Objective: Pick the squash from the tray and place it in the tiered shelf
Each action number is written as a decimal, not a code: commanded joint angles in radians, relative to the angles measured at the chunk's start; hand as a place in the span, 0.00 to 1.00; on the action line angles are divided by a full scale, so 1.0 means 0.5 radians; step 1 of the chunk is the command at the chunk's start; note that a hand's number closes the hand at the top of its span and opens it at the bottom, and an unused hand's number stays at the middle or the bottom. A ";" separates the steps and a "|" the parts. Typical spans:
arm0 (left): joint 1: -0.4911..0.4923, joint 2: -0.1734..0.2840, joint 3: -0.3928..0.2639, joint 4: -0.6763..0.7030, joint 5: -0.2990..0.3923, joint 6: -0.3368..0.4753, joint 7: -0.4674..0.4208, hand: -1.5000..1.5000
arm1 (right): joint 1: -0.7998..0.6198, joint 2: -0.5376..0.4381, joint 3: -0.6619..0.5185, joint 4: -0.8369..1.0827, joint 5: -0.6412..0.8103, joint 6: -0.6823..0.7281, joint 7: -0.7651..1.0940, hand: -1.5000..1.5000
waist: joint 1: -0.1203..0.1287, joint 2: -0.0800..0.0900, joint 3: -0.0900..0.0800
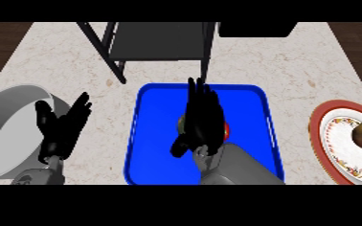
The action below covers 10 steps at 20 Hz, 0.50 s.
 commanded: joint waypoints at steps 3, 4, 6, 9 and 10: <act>0.018 -0.050 0.008 0.080 -0.017 0.012 -0.017 0.50 | 0.045 0.035 0.075 0.115 0.078 -0.105 0.394 0.00 | -0.004 0.006 -0.009; 0.078 -0.030 -0.021 -0.056 -0.038 0.023 0.029 0.50 | 0.068 0.035 0.000 0.138 0.107 -0.045 0.327 0.00 | -0.001 0.002 -0.007; -0.014 -0.079 -0.025 0.054 -0.022 -0.002 0.025 0.50 | -0.024 0.035 0.142 0.214 0.076 -0.139 0.428 0.00 | 0.010 0.008 -0.008; 0.047 -0.111 -0.057 0.032 -0.073 0.008 -0.051 0.50 | 0.014 0.035 0.111 0.391 0.121 -0.263 0.316 0.00 | 0.019 0.010 -0.008; 0.048 0.020 0.030 -0.063 -0.004 -0.053 0.086 0.50 | -0.066 0.035 0.002 0.343 0.122 -0.132 0.291 0.00 | 0.014 0.005 -0.007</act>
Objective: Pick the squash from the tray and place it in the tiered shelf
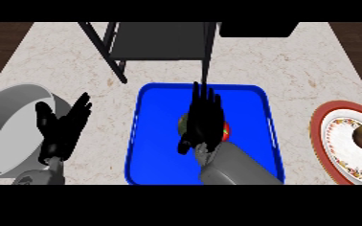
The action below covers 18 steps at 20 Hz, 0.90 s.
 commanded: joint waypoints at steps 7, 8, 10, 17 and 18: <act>0.010 -0.072 0.004 0.097 -0.058 -0.007 -0.017 0.50 | -0.062 0.030 -0.048 0.238 0.001 -0.266 0.115 0.00 | -0.003 0.006 -0.007; 0.011 -0.070 0.007 0.063 -0.052 -0.007 0.006 0.50 | -0.017 0.030 -0.035 0.392 0.012 -0.412 -0.018 0.00 | 0.004 0.009 -0.007; 0.055 -0.047 0.006 0.044 -0.061 -0.054 0.001 0.50 | 0.002 0.031 -0.026 0.401 0.034 -0.428 -0.065 0.00 | -0.001 0.007 -0.007; -0.015 -0.061 0.011 -0.014 -0.061 -0.025 0.105 0.50 | -0.180 0.031 0.144 0.599 -0.314 0.132 -0.229 1.00 | 0.032 0.013 -0.007; -0.054 -0.061 0.012 -0.028 -0.092 0.012 0.157 0.50 | -0.167 0.031 0.251 0.609 -0.343 -0.089 -0.229 1.00 | 0.025 0.011 -0.006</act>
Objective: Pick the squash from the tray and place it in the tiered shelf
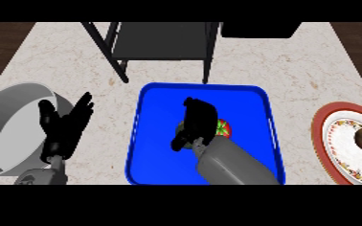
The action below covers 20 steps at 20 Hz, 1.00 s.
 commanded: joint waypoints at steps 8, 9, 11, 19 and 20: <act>0.179 -0.032 0.017 -0.156 -0.044 -0.052 0.031 0.50 | -0.150 0.003 0.221 0.035 -0.217 -0.248 -0.046 1.00 | -0.006 0.007 -0.007; -0.041 -0.123 0.002 0.102 -0.095 0.008 -0.027 0.50 | -0.161 0.003 0.316 0.084 -0.217 -0.379 -0.086 1.00 | -0.010 0.012 -0.007; -0.022 -0.019 0.050 -0.058 -0.043 -0.036 0.115 0.50 | -0.234 0.003 0.396 -0.107 -0.108 -0.335 0.117 1.00 | -0.016 0.004 -0.007; -0.062 -0.096 -0.042 0.059 -0.063 -0.114 0.046 0.50 | -0.797 0.002 0.485 -0.216 -0.800 -0.504 0.097 1.00 | 0.177 0.023 -0.009; -0.203 -0.081 -0.008 0.112 -0.079 -0.081 0.063 0.50 | -0.905 0.002 0.528 -0.201 -0.767 -0.551 0.124 1.00 | 0.156 0.026 -0.011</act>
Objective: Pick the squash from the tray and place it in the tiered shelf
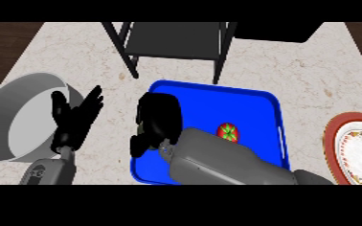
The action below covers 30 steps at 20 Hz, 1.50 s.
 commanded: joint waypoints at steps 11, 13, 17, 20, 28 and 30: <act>0.100 0.017 0.062 0.101 -0.013 -0.002 -0.091 0.50 | -1.088 0.010 -0.254 -0.089 0.110 -0.157 0.735 1.00 | -0.096 -0.044 -0.010; 0.105 -0.033 0.010 0.065 -0.051 0.047 -0.052 0.50 | -1.197 0.010 -0.292 -0.062 0.106 -0.128 0.820 1.00 | -0.105 -0.048 -0.009; 0.179 0.005 0.058 0.008 -0.007 0.015 -0.050 0.50 | -1.393 0.009 -0.523 0.078 0.161 -0.037 0.798 1.00 | -0.139 -0.045 -0.005; 0.105 0.034 0.063 -0.003 -0.005 -0.007 -0.009 0.50 | -1.566 0.010 -0.645 0.244 0.115 -0.009 0.790 1.00 | -0.131 -0.035 -0.007; 0.215 0.043 0.108 -0.034 0.019 -0.030 -0.070 0.50 | -1.725 -0.096 -0.985 0.570 0.124 0.087 0.511 1.00 | -0.149 -0.025 -0.005; 0.127 0.051 0.113 -0.047 0.031 -0.022 0.029 0.50 | -1.767 -0.131 -1.034 0.730 0.136 0.108 0.373 1.00 | -0.144 -0.017 -0.006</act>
